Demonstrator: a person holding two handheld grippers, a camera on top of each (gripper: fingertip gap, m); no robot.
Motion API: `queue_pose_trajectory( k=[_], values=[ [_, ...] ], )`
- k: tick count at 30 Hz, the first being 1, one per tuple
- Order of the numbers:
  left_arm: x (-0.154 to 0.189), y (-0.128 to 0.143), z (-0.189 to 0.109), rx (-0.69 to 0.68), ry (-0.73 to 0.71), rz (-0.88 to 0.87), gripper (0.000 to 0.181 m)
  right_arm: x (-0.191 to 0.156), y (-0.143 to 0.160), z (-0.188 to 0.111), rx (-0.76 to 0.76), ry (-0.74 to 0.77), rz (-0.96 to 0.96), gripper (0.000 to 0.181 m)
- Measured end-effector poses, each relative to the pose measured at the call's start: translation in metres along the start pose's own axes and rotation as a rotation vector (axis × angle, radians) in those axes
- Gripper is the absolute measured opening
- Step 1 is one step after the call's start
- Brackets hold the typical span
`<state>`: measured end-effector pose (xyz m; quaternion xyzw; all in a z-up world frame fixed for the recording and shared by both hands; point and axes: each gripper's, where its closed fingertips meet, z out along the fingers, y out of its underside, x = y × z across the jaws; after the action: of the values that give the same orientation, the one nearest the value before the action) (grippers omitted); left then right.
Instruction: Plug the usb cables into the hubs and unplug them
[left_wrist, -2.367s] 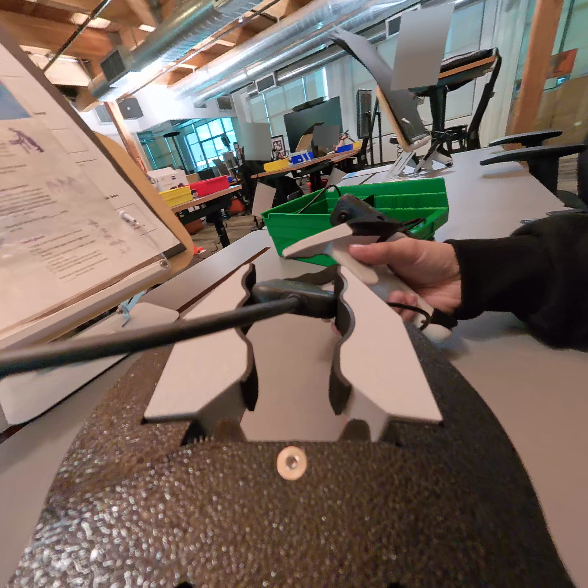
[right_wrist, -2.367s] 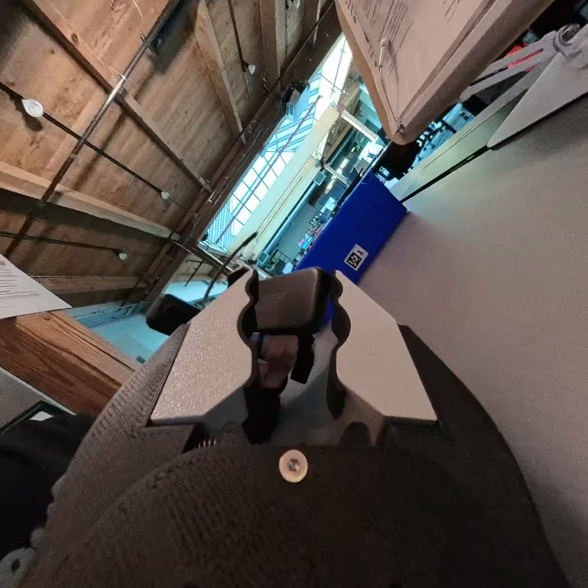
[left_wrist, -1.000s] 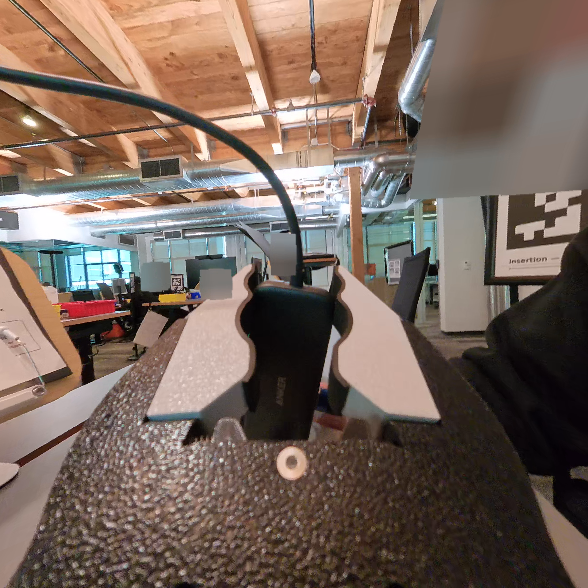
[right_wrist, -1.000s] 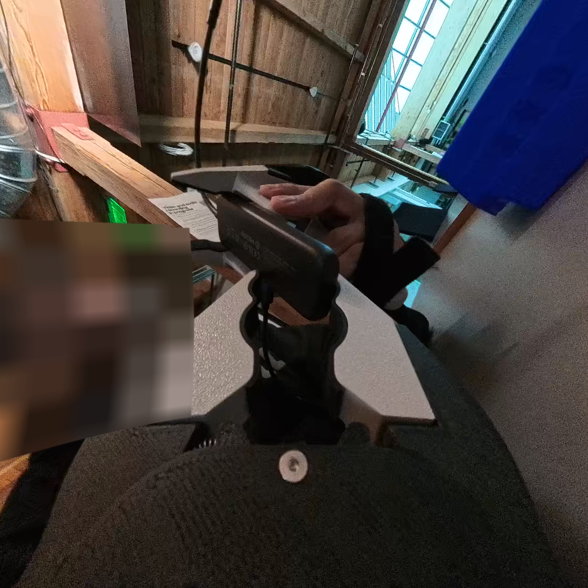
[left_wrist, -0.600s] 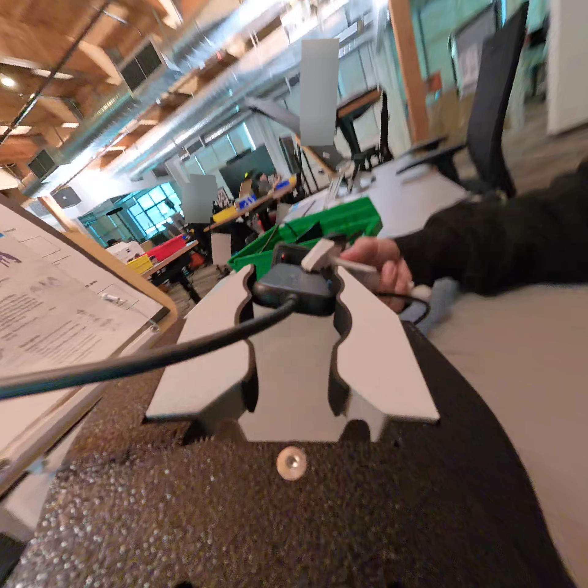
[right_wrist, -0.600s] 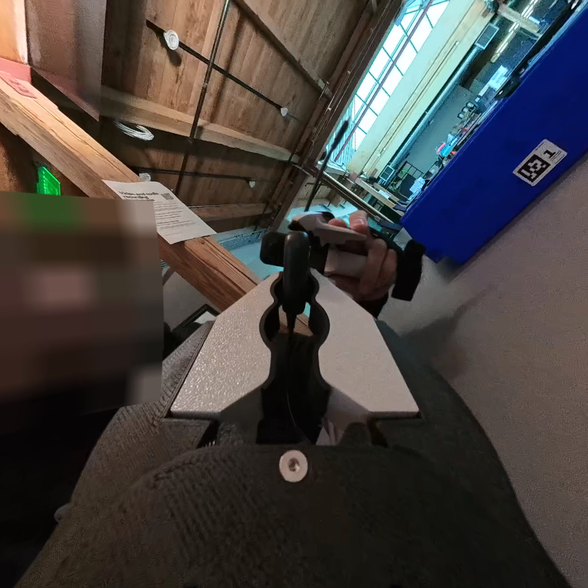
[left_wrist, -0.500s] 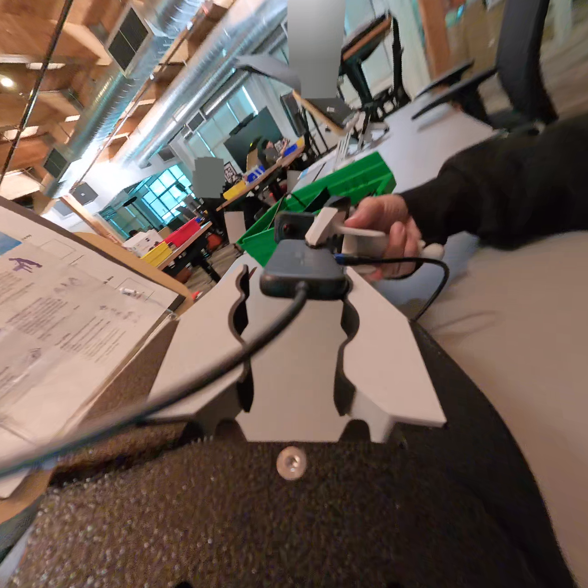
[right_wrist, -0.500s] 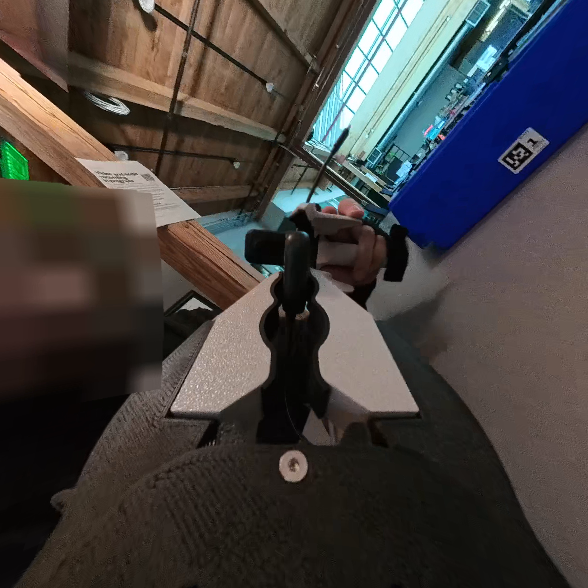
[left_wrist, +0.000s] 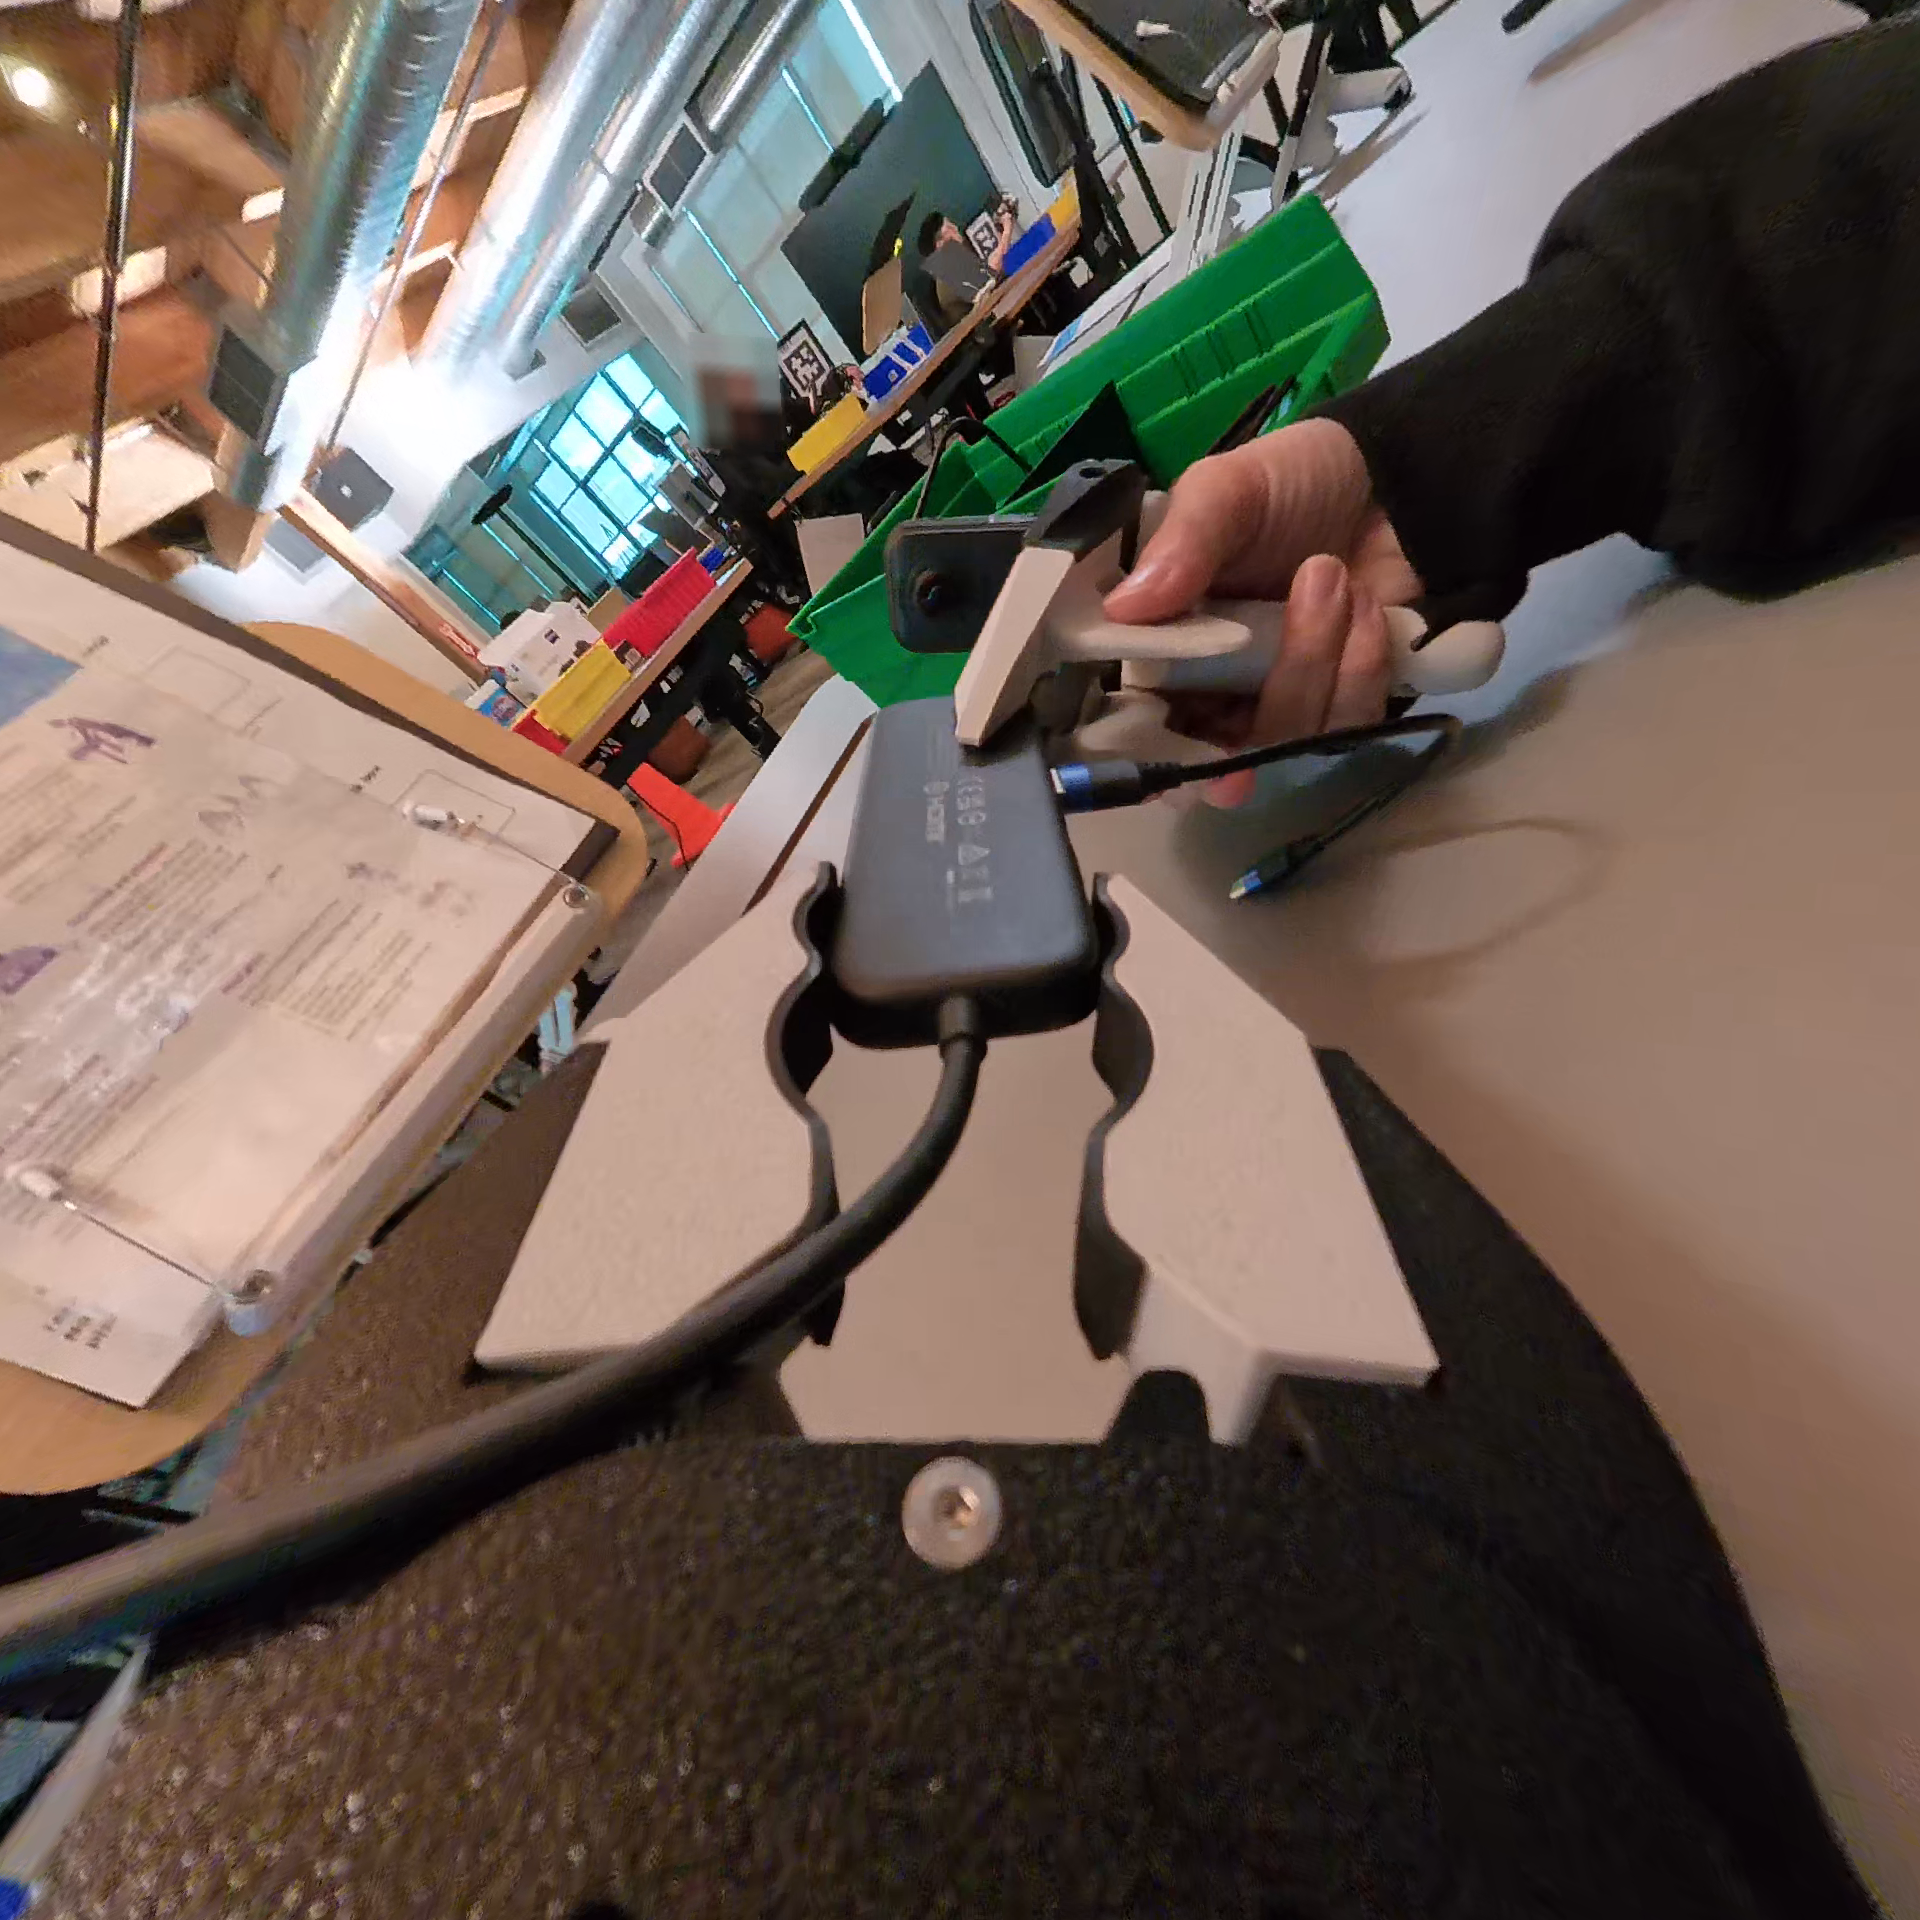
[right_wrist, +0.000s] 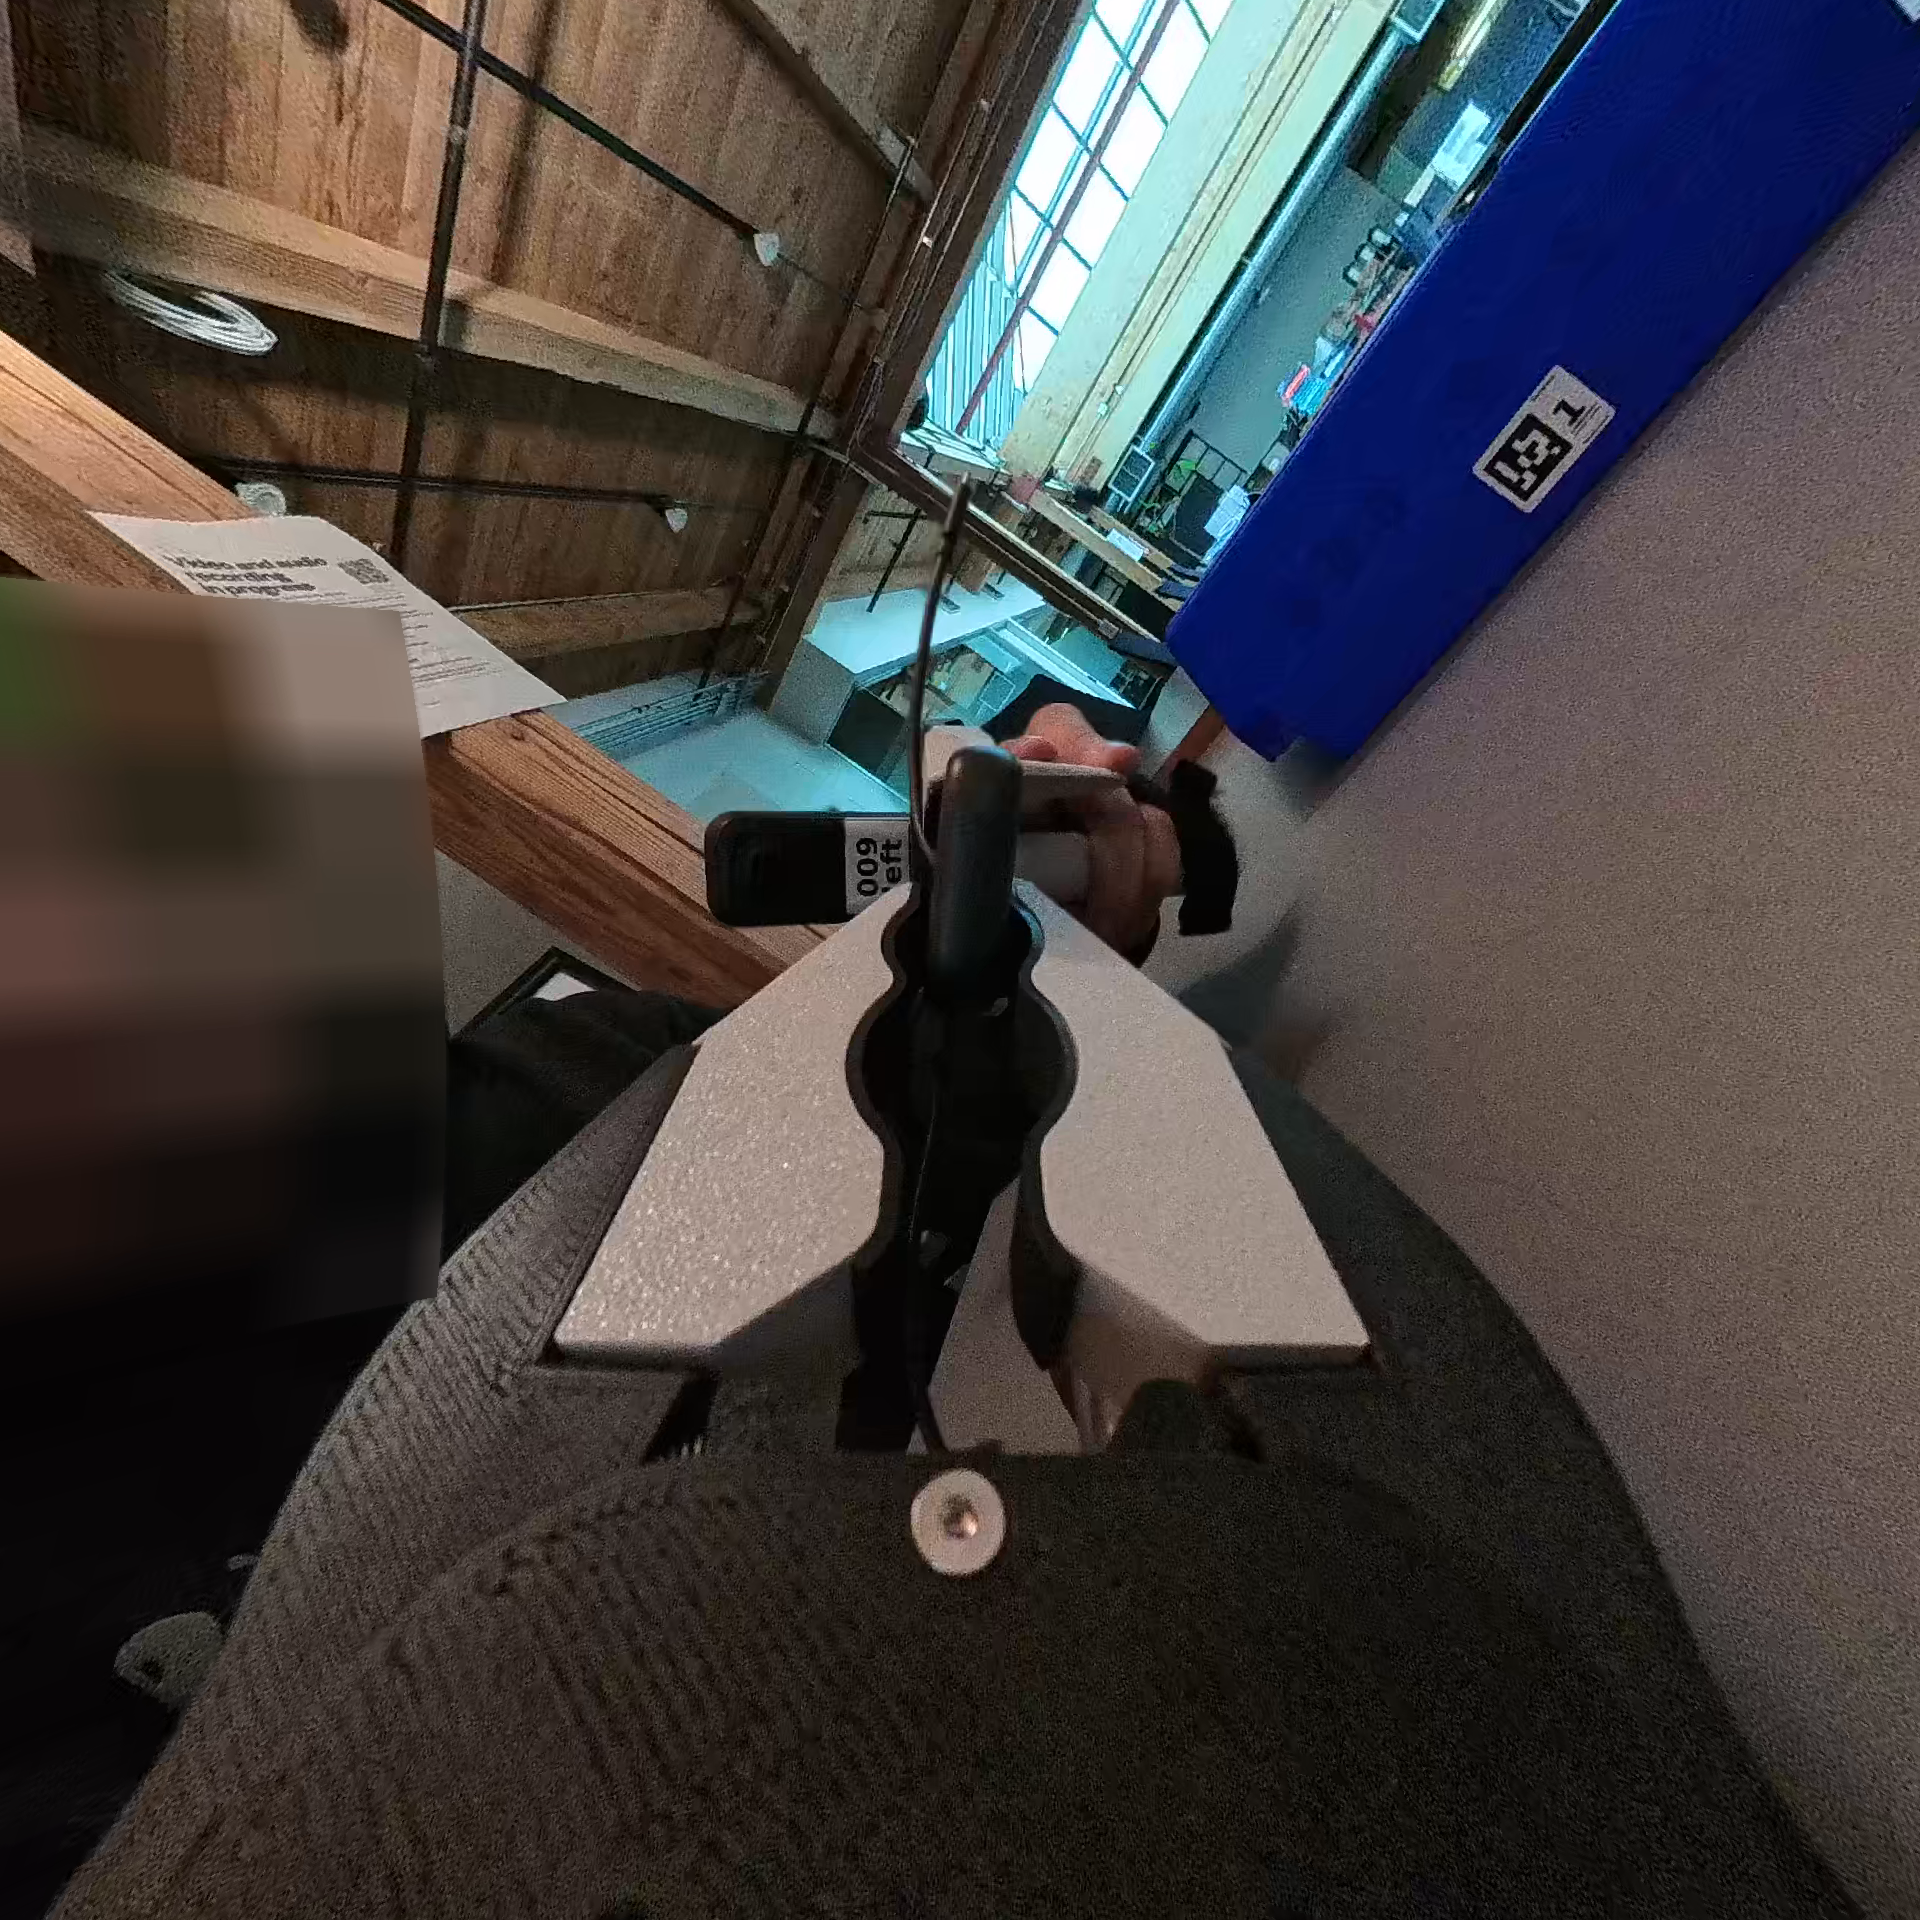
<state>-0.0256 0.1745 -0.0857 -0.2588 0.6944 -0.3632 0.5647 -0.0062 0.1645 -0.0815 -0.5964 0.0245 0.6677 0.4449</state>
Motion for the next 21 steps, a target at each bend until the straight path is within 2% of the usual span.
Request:
queue_pose_trajectory(
  k=[11,17,21],
  values=[
    [-0.002,0.004,0.009,-0.042,-0.069,-0.245,0.045,0.006,-0.015,-0.004,0.108,0.007,0.016,0.016],
    [-0.007,0.004,0.01,-0.04,-0.089,-0.323,0.045,0.007,-0.022,-0.002,0.158,0.001,0.022,0.019],
    [-0.015,0.003,0.006,-0.036,-0.132,-0.31,0.045,0.016,-0.03,-0.008,0.184,0.121,-0.029,0.045]
  ],
)
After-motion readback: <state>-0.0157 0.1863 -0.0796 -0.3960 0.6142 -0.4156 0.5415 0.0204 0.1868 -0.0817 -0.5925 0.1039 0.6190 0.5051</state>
